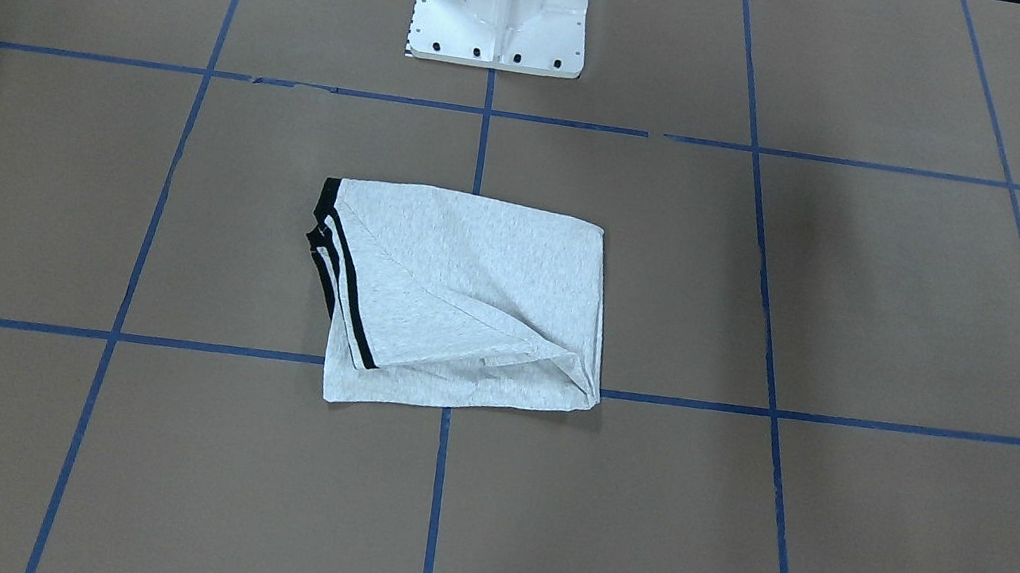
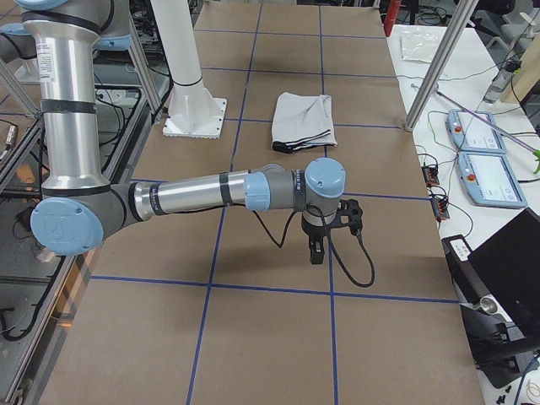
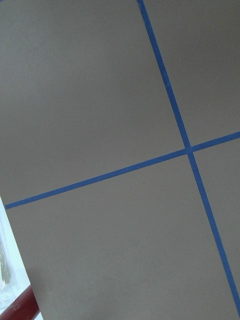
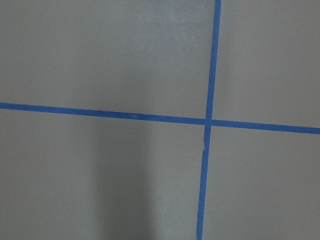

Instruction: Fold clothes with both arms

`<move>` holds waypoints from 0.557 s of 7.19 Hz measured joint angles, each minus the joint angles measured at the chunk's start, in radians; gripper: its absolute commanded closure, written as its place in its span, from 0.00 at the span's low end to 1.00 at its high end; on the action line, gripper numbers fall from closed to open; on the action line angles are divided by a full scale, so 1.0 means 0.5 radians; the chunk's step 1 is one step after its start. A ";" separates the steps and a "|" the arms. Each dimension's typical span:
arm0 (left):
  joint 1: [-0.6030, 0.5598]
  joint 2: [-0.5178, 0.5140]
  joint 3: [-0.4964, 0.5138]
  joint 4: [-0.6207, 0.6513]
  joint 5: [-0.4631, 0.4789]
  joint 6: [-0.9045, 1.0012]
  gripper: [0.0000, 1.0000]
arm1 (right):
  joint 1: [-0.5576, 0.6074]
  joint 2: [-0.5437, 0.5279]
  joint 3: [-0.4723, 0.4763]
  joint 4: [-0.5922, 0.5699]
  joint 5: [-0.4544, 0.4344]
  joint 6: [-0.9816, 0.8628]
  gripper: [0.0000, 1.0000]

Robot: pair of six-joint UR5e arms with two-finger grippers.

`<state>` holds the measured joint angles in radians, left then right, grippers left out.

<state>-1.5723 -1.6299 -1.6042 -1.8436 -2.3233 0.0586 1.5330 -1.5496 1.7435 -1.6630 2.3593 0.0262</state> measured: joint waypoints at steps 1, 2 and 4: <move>0.000 0.001 0.013 0.000 -0.008 -0.003 0.00 | 0.002 -0.004 0.006 0.004 -0.008 0.002 0.00; 0.002 -0.003 0.027 0.001 -0.013 -0.003 0.00 | 0.003 -0.009 0.015 0.007 -0.013 -0.002 0.00; 0.004 -0.024 0.059 0.007 -0.036 -0.003 0.00 | -0.001 -0.016 0.014 0.011 -0.007 -0.001 0.00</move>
<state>-1.5702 -1.6421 -1.5745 -1.8402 -2.3415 0.0571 1.5326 -1.5576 1.7505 -1.6575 2.3557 0.0255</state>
